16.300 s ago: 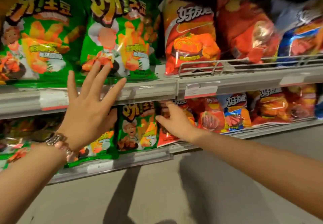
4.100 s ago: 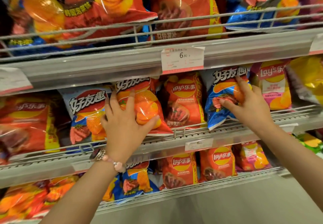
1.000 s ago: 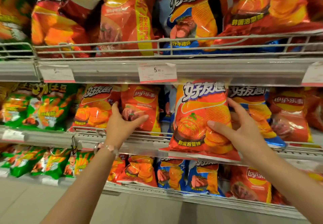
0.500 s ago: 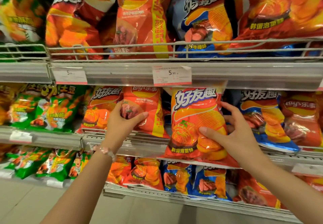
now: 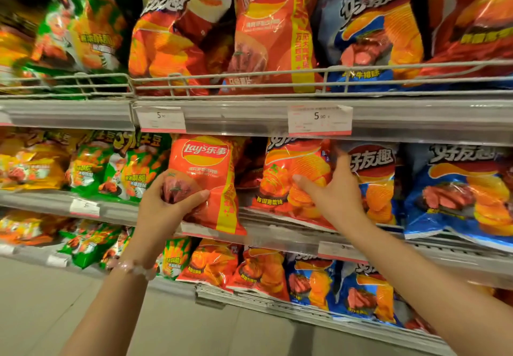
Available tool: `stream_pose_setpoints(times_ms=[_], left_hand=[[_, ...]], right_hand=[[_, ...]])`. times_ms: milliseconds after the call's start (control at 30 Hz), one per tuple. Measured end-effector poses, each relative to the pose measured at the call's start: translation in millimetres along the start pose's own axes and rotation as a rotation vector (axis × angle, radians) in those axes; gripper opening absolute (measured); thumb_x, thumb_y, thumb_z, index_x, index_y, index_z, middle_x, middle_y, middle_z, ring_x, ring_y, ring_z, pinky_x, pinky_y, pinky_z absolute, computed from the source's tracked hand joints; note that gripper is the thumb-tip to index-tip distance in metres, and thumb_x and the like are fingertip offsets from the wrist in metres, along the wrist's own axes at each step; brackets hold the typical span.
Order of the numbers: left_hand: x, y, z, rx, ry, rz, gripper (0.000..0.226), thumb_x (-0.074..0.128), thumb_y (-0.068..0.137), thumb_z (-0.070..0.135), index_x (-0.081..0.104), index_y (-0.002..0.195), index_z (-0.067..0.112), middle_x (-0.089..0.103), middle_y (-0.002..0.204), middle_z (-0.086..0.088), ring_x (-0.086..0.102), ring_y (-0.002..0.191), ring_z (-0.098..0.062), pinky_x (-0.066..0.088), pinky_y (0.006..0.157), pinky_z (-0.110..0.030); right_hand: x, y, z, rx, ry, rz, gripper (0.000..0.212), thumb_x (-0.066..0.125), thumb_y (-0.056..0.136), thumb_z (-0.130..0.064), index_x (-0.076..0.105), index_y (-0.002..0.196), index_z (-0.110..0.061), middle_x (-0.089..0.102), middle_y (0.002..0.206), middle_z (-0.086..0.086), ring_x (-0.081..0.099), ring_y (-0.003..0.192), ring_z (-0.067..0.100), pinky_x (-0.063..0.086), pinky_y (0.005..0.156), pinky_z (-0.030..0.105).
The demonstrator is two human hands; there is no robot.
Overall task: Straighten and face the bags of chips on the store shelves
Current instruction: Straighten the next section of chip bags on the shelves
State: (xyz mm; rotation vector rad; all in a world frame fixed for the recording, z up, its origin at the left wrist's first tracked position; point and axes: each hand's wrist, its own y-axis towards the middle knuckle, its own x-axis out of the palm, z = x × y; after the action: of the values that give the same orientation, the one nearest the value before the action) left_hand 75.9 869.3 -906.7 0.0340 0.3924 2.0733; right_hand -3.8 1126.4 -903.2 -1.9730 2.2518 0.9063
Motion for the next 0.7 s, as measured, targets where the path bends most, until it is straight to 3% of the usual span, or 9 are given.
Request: stream_pose_setpoints(times_ms=[233, 333, 467, 567, 700], left_hand=[[2, 1, 1, 0.008, -0.081, -0.024, 0.042, 0.082, 0.067, 0.016, 0.065, 0.106, 0.017, 0.072, 0.098, -0.001, 0.07, 0.088, -0.014, 0.053, 0.069, -0.025], [7, -2, 0, 0.019, -0.099, -0.033, 0.038, 0.08, 0.07, 0.014, 0.063, 0.104, 0.018, 0.071, 0.099, -0.001, 0.069, 0.089, -0.015, 0.053, 0.068, -0.023], [11, -7, -3, -0.011, -0.141, -0.028, 0.049, 0.08, 0.068, 0.016, 0.062, 0.113, 0.013, 0.07, 0.104, -0.005, 0.068, 0.095, -0.021, 0.054, 0.074, -0.031], [16, -18, -7, 0.008, -0.174, -0.005, 0.06, 0.081, 0.062, 0.024, 0.06, 0.117, 0.014, 0.069, 0.108, -0.004, 0.068, 0.098, -0.02, 0.055, 0.08, -0.036], [30, -42, -7, 0.04, -0.182, -0.04, 0.049, 0.083, 0.062, 0.028, 0.062, 0.105, 0.021, 0.071, 0.099, 0.002, 0.069, 0.09, -0.013, 0.055, 0.069, -0.023]], right_hand=[[32, 24, 5, -0.005, -0.077, 0.013, 0.088, 0.075, 0.079, -0.032, 0.021, 0.146, -0.014, 0.048, 0.136, 0.012, 0.05, 0.122, 0.031, 0.044, 0.096, 0.038], [43, 27, 9, 0.011, -0.129, -0.073, 0.092, 0.071, 0.083, -0.029, 0.01, 0.151, -0.014, 0.042, 0.141, 0.014, 0.047, 0.125, 0.032, 0.041, 0.099, 0.037], [48, 29, 11, 0.046, -0.202, -0.203, 0.09, 0.064, 0.089, -0.029, 0.002, 0.151, -0.009, 0.03, 0.147, 0.02, 0.044, 0.126, 0.034, 0.038, 0.1, 0.033], [45, 34, 12, 0.059, -0.248, -0.261, 0.094, 0.065, 0.087, -0.037, 0.001, 0.151, -0.011, 0.032, 0.147, 0.02, 0.046, 0.124, 0.035, 0.041, 0.099, 0.036], [37, 32, 10, 0.102, -0.159, -0.312, 0.096, 0.068, 0.084, -0.041, 0.005, 0.152, -0.019, 0.041, 0.143, 0.016, 0.044, 0.129, 0.034, 0.04, 0.105, 0.04]])
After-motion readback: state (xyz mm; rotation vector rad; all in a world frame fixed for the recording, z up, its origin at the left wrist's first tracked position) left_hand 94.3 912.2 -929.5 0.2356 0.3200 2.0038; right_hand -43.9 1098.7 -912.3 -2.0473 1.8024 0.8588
